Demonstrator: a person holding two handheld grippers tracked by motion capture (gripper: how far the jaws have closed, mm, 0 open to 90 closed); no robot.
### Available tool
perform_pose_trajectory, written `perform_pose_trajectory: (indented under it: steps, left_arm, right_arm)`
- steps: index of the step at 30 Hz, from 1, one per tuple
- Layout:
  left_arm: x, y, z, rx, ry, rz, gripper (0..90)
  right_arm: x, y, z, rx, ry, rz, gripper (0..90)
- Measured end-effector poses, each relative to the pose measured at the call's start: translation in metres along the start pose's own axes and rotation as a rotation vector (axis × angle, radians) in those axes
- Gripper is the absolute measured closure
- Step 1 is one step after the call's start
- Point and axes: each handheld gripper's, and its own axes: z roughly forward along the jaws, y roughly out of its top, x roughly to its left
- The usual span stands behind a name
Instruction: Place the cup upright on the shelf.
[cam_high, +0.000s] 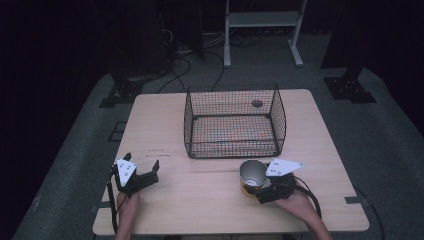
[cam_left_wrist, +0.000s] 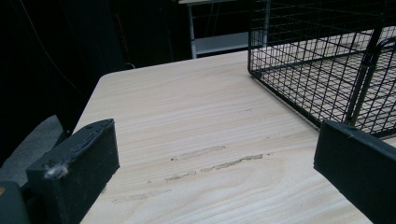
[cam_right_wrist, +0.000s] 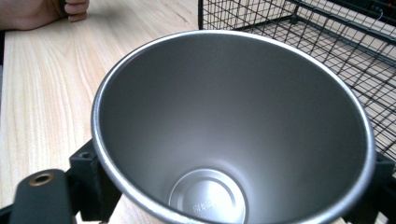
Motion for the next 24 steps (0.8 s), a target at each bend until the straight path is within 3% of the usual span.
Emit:
perform_pose_trajectory:
  steps: [10, 24]
  left_arm:
    - [0.0, 0.0, 0.0, 0.0, -0.001, -0.001, 0.0]
    - [0.0, 0.0, 0.0, 0.0, 0.0, 0.002, 0.0]
  right_arm:
    - [0.0, 0.011, 0.003, 0.001, 0.064, 0.03, 12.8]
    - [-0.01, 0.054, -0.009, -0.046, 0.132, 0.02, 12.8]
